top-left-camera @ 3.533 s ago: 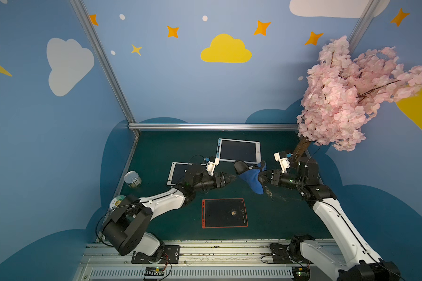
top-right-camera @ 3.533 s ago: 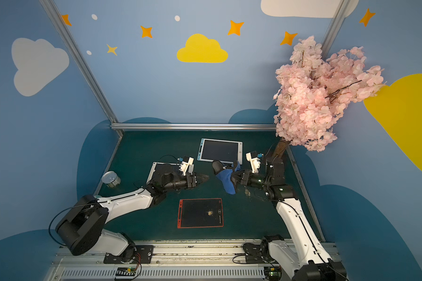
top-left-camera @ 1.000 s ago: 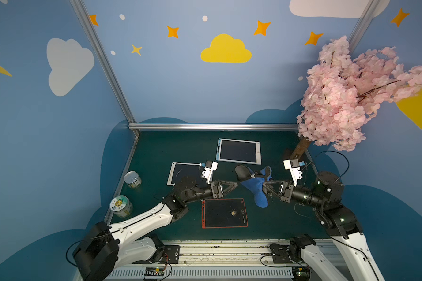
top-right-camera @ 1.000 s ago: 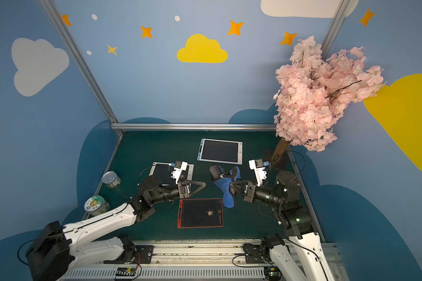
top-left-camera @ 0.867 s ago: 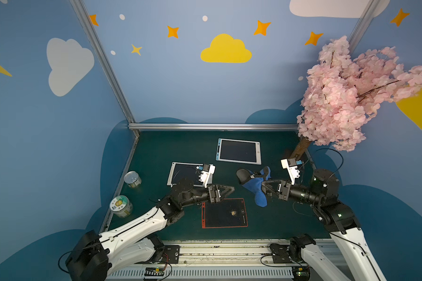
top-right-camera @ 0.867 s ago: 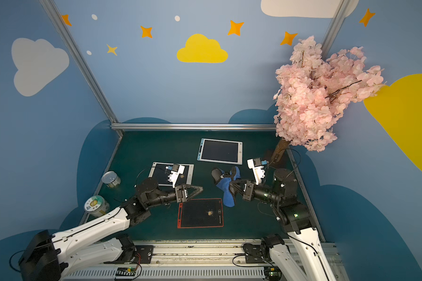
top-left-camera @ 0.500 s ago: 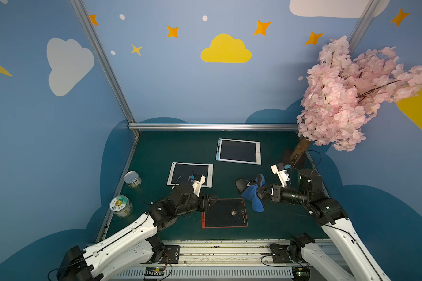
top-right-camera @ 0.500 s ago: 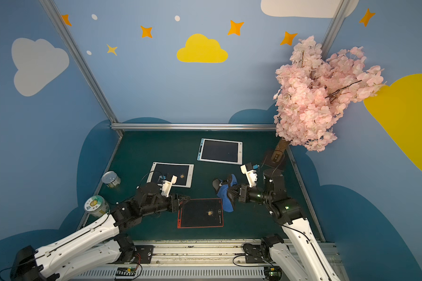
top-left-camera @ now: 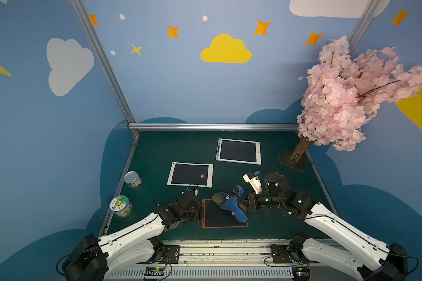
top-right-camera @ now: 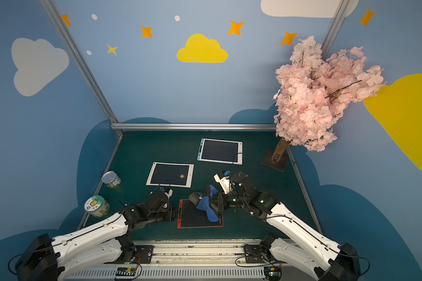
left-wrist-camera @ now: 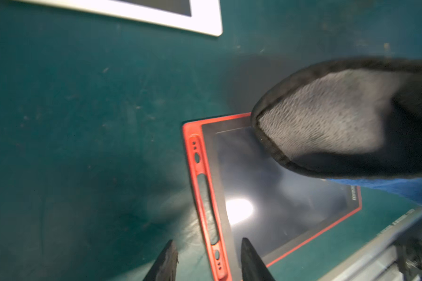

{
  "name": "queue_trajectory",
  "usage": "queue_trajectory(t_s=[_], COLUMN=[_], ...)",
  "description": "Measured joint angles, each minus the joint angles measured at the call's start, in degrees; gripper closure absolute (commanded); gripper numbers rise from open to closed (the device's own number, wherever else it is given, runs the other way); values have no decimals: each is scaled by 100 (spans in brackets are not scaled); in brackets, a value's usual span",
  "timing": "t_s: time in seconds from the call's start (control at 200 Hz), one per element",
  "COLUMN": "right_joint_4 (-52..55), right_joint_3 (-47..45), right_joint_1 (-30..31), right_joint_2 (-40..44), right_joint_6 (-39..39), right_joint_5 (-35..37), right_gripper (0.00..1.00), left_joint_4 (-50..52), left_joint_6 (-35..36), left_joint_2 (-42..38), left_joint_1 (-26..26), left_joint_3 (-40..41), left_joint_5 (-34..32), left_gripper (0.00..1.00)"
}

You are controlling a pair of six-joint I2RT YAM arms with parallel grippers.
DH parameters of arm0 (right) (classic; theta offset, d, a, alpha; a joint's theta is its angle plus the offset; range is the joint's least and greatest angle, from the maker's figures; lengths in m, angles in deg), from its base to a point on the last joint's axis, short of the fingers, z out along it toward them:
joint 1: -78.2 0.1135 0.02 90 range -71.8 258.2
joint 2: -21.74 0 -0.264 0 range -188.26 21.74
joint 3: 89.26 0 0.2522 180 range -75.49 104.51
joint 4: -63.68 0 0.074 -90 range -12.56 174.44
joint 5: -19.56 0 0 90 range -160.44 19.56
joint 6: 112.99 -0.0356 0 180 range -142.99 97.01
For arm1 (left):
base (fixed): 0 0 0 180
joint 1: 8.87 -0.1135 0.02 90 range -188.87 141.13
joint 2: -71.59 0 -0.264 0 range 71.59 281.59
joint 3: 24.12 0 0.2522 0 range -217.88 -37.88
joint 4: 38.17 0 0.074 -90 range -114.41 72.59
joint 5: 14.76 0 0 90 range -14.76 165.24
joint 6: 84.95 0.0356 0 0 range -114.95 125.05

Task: Wipe the drawing tablet
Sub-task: Wipe the dirt from the drawing tablet.

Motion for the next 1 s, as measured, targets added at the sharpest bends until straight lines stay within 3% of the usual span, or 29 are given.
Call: queue_trajectory(t_s=[0.21, 0.39, 0.756, 1.001], right_joint_4=[-63, -153, -654, -809], right_joint_3=[7, 66, 66, 66], right_joint_1=[702, 1174, 1622, 1670], right_joint_2=[-256, -568, -1222, -1917], right_joint_6=[-39, -144, -511, -640], right_joint_5=[1073, 1530, 1563, 1342], right_gripper=[100, 100, 100, 100], left_joint_4=[0, -20, -24, -39], left_joint_6=[9, 52, 87, 92], left_joint_2=[925, 1541, 1589, 1609], left_joint_1=[385, 525, 605, 623], left_joint_3=[-138, -564, -566, -564], left_joint_5=[-413, -577, -739, -776], left_gripper=[64, 68, 78, 79])
